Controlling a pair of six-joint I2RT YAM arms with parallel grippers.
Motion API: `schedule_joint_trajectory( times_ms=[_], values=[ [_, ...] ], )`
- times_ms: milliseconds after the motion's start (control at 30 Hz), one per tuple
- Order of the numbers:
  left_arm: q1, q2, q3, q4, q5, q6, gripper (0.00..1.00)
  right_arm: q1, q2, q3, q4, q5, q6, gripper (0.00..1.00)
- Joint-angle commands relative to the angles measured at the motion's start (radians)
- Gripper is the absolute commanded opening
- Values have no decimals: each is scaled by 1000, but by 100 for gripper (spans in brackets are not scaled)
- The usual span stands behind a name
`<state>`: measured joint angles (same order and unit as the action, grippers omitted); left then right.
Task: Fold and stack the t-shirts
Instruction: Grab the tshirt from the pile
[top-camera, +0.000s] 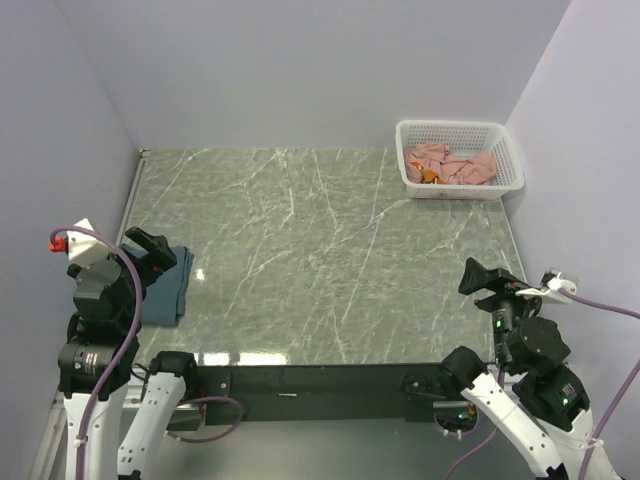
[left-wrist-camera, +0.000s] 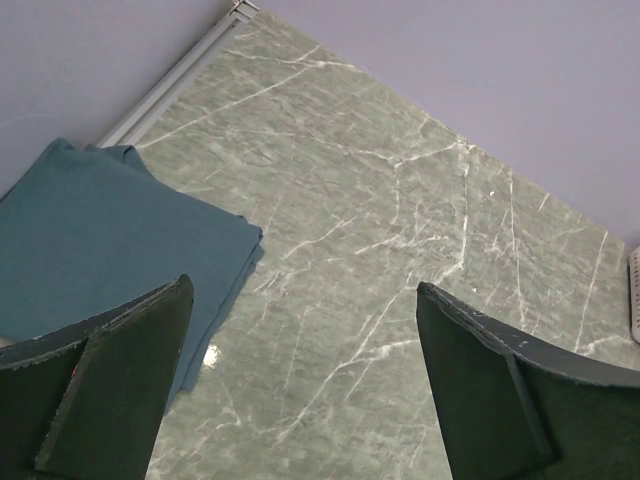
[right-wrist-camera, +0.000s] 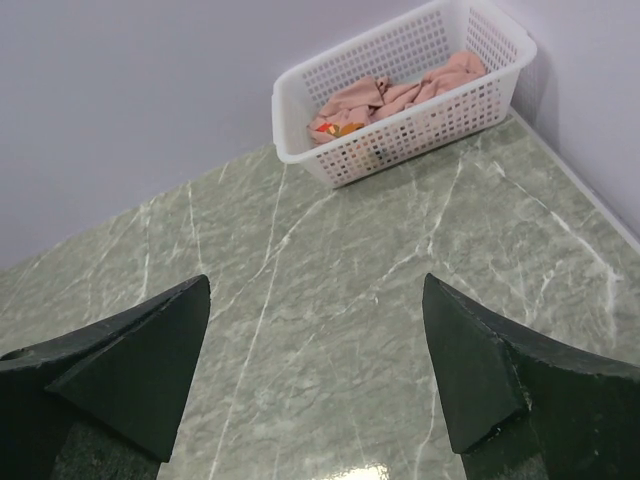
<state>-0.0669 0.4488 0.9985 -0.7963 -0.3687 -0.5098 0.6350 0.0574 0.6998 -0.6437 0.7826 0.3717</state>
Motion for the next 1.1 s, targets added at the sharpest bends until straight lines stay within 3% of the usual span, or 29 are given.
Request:
schedule_joint_trajectory(
  times_ms=[0, 267, 400, 667, 867, 1067],
  values=[
    [-4, -5, -29, 57, 37, -7, 99, -3, 39, -3, 56, -9, -16, 93],
    [-4, -10, -132, 225, 128, 14, 99, -3, 145, 6, 173, -84, -53, 93],
    [-7, 5, -201, 314, 192, 30, 99, -1, 341, 49, 271, -146, -106, 93],
    [-59, 8, -365, 423, 137, 34, 99, -8, 714, 157, 389, -247, -140, 94],
    [-94, 8, -413, 447, 123, 36, 99, -104, 1080, 424, 351, -316, -198, 94],
    [-131, 19, -406, 437, 90, 40, 99, -308, 1453, 699, 282, -371, -183, 92]
  ],
)
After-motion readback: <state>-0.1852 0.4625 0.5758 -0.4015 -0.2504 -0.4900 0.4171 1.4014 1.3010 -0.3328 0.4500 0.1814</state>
